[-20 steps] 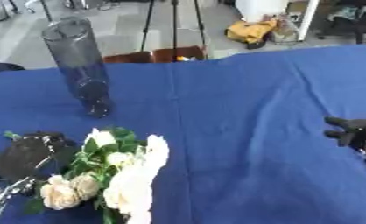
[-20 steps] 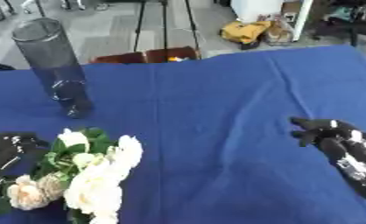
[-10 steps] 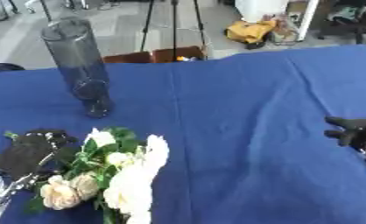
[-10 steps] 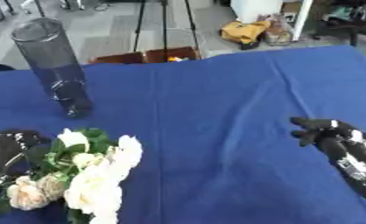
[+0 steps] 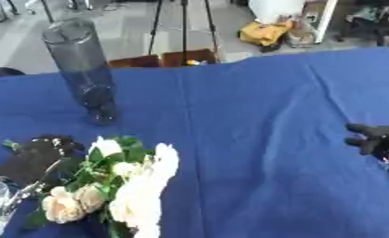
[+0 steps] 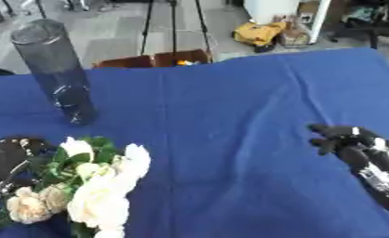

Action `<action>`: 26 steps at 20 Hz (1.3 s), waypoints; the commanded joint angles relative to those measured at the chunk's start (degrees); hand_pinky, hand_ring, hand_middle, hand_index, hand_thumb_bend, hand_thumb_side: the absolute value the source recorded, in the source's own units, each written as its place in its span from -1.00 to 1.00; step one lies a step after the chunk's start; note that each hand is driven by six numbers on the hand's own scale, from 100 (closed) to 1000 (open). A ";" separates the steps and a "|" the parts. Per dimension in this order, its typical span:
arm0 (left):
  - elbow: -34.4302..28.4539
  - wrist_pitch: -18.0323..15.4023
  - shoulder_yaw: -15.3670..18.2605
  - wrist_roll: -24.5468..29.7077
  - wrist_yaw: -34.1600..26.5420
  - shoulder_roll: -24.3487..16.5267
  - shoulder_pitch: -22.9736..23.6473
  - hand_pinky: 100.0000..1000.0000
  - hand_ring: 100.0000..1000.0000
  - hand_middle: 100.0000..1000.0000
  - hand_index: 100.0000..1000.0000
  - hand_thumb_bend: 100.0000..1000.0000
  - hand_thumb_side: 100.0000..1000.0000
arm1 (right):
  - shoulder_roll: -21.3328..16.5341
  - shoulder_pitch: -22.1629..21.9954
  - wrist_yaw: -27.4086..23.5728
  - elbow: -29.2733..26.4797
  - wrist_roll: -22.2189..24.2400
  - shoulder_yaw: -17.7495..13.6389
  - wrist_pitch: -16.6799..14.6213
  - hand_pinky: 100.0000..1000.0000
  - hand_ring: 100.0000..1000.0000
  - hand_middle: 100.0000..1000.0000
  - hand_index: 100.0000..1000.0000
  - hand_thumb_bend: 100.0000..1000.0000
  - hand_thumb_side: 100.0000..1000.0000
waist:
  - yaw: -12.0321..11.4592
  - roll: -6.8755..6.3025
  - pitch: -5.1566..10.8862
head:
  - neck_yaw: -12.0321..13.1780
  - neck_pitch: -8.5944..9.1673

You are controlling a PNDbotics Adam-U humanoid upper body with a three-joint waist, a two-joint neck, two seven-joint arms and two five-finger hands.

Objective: Arrange flowers into the vase.

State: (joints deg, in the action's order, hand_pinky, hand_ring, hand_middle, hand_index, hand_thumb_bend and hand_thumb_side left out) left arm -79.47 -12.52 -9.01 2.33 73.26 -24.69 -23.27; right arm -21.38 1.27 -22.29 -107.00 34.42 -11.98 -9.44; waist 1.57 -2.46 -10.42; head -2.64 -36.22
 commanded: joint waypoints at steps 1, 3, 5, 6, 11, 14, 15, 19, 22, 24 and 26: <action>-0.07 -0.45 -0.66 -0.31 -0.36 0.06 -1.00 0.33 0.23 -0.06 0.42 -0.38 -1.00 | -0.99 0.48 -0.52 -0.47 0.12 -0.31 -0.22 0.77 0.89 -0.05 0.49 -0.54 -0.07 | 0.11 1.01 -0.05 | 0.15 0.38; -0.03 -0.63 -0.86 -0.63 -0.88 0.23 -1.01 0.31 0.20 -0.08 0.40 -0.38 -1.00 | -1.01 0.49 -0.54 -0.46 0.12 -0.31 -0.23 0.77 0.89 -0.05 0.49 -0.54 -0.07 | 0.08 1.01 -0.05 | 0.16 0.39; -0.06 -0.76 -1.07 -0.91 -1.28 0.41 -1.05 0.27 0.13 -0.13 0.34 -0.38 -1.00 | -1.01 0.52 -0.56 -0.43 0.14 -0.30 -0.22 0.77 0.89 -0.05 0.49 -0.54 -0.07 | 0.02 1.01 -0.03 | 0.19 0.41; -0.09 -0.82 -1.20 -1.02 -1.42 0.47 -1.10 0.22 0.06 -0.17 0.27 -0.38 -1.00 | -1.02 0.54 -0.58 -0.43 0.15 -0.29 -0.21 0.77 0.89 -0.05 0.49 -0.54 -0.07 | 0.00 1.01 -0.02 | 0.21 0.41; -0.12 -1.24 -1.81 -1.39 -1.84 0.74 -1.34 -0.04 -0.25 -0.38 -0.01 -0.26 -1.00 | -1.07 0.61 -0.65 -0.38 0.16 -0.28 -0.14 0.77 0.89 -0.05 0.49 -0.54 -0.07 | -0.04 0.96 0.04 | 0.26 0.46; -0.22 -1.44 -1.98 -2.16 -2.21 0.82 -1.35 -0.21 -0.40 -0.52 -0.16 -0.11 -1.00 | -1.10 0.63 -0.67 -0.35 0.12 -0.30 -0.14 0.77 0.89 -0.05 0.49 -0.54 -0.07 | -0.07 0.96 0.06 | 0.26 0.45; -0.34 -1.40 -1.98 -2.61 -2.37 0.86 -1.33 -0.23 -0.43 -0.54 -0.18 -0.08 -0.99 | -1.12 0.63 -0.68 -0.35 0.12 -0.30 -0.14 0.77 0.89 -0.05 0.49 -0.54 -0.07 | -0.10 0.96 0.08 | 0.26 0.46; -1.00 -0.73 -1.93 -5.16 -3.08 0.93 -1.19 -0.58 -0.72 -0.83 -0.48 0.25 -0.84 | -1.16 0.67 -0.71 -0.29 0.12 -0.32 -0.10 0.77 0.88 -0.05 0.49 -0.54 -0.07 | -0.22 0.88 0.13 | 0.21 0.52; -1.21 0.01 -1.96 -7.58 -3.64 0.97 -1.09 -0.85 -0.97 -1.00 -0.76 0.34 -0.86 | -1.20 0.73 -0.76 -0.25 0.13 -0.32 -0.05 0.77 0.88 -0.05 0.49 -0.53 -0.07 | -0.29 0.84 0.18 | 0.16 0.58; -1.16 0.41 -2.07 -9.11 -4.05 0.99 -1.07 -0.88 -0.99 -1.00 -0.81 0.34 -0.87 | -1.24 0.74 -0.79 -0.25 0.14 -0.32 -0.05 0.77 0.88 -0.05 0.49 -0.53 -0.07 | -0.32 0.85 0.22 | 0.19 0.60; -0.93 0.72 -2.20 -10.11 -4.27 1.06 -1.08 -0.95 -1.00 -1.00 -0.88 0.35 -0.84 | -1.26 0.73 -0.83 -0.23 0.14 -0.31 -0.06 0.77 0.88 -0.05 0.49 -0.53 -0.08 | -0.33 0.87 0.27 | 0.20 0.59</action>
State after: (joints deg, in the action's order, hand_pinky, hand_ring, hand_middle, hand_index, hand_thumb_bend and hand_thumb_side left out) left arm -79.55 -11.96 -11.11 -6.84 69.52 -23.11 -23.73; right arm -21.41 1.50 -22.74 -106.67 34.45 -11.98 -9.43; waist 1.27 -2.46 -10.42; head -2.56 -36.21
